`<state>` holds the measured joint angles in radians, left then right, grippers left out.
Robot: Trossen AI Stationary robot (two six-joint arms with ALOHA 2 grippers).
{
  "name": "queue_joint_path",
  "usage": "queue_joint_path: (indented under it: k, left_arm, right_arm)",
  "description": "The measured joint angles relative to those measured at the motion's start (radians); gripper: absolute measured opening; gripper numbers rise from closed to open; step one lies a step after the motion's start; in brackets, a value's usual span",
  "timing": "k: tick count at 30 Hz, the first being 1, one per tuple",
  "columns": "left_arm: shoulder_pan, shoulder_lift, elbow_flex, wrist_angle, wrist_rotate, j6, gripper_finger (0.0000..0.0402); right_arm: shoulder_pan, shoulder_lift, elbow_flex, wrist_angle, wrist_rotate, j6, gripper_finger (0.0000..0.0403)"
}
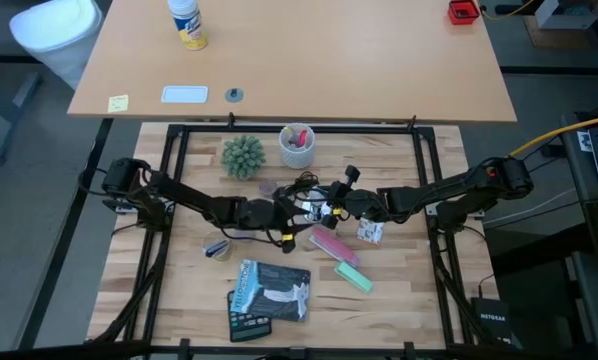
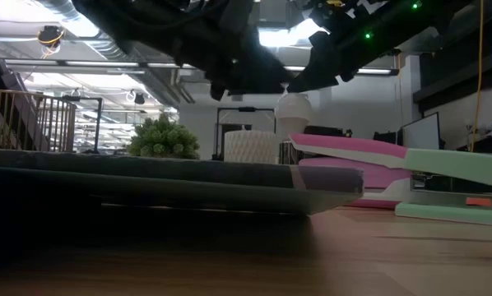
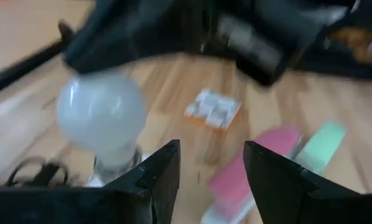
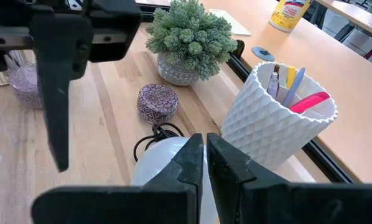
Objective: Screw lightbulb
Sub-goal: Insert the lightbulb into the lamp
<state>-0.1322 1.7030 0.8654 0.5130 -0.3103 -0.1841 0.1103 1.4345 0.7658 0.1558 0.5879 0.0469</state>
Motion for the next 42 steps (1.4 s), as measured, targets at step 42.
queue_joint_path:
  k: [42]
  left_arm:
    - [0.045,0.093,0.000,0.150,-0.120,-0.024,0.0166]
  right_arm:
    - [0.000,-0.001,0.001,-0.002,-0.019,0.000,0.0028]
